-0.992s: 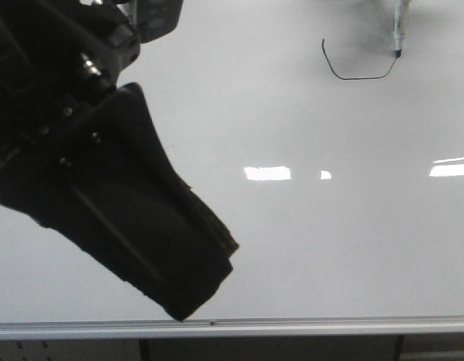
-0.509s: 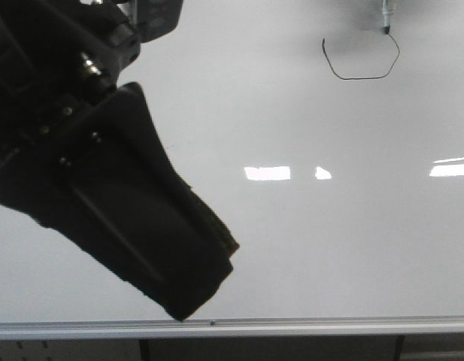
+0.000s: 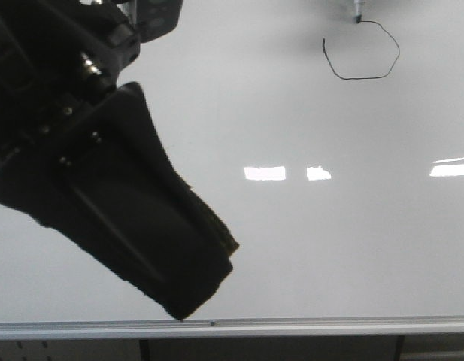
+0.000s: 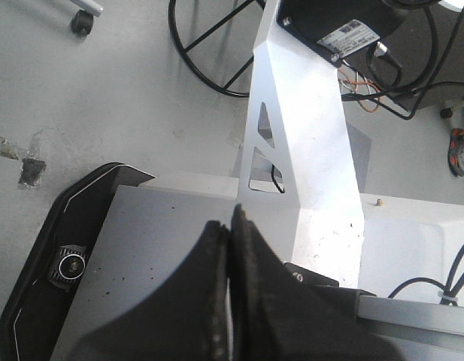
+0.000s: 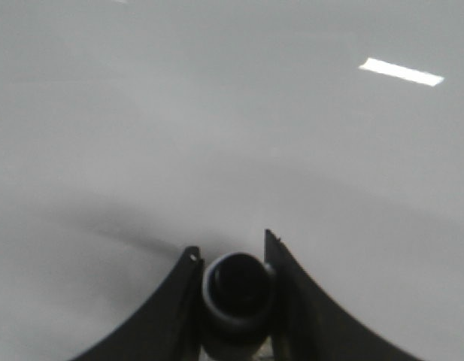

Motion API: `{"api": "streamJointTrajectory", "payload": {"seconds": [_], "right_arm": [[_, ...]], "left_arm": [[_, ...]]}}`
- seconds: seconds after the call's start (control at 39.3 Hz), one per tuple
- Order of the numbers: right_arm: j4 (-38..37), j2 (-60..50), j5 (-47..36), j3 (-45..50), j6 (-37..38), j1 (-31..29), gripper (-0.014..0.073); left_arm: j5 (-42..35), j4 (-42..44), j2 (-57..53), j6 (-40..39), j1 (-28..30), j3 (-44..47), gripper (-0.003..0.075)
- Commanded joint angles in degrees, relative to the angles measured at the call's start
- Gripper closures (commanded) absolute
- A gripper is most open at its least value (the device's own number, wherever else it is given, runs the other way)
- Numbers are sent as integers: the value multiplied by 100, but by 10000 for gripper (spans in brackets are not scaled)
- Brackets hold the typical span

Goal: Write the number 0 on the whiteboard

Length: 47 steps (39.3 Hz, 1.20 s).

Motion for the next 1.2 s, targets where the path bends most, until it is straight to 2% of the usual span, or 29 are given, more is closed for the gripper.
{"api": "streamJointTrajectory", "payload": {"seconds": [0.0,0.84,0.99,1.17], "right_arm": [[53,-189,-506,-190,-17,85,660],[688,-79,-349,-197,-17,195,661],[1231,-142,648,-591,-225,195,661],[2181,-148,2434,-1314,-938,185,661]], "left_arm": [[82,-337,-191,22,-43,-176,740],[82,-337,-191,22,-43,-176,740],[82,-337,-191,22,-43,-176,740],[82,-337,-191,22,-43,-176,740]]}}
